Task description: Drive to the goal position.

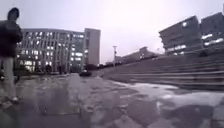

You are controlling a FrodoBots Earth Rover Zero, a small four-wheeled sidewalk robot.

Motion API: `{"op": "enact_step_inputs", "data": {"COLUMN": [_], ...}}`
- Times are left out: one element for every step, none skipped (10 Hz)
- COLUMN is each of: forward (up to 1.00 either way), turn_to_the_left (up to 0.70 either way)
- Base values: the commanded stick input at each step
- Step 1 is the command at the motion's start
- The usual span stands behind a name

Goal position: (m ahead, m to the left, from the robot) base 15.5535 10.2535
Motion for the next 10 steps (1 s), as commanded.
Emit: {"op": "enact_step_inputs", "data": {"forward": [0.0,0.0,0.0,0.0,0.74,1.0,1.0,1.0,1.0,1.0], "turn_to_the_left": [0.0,0.0,0.0,0.0,0.0,0.0,0.22,0.27,0.27,0.27]}}
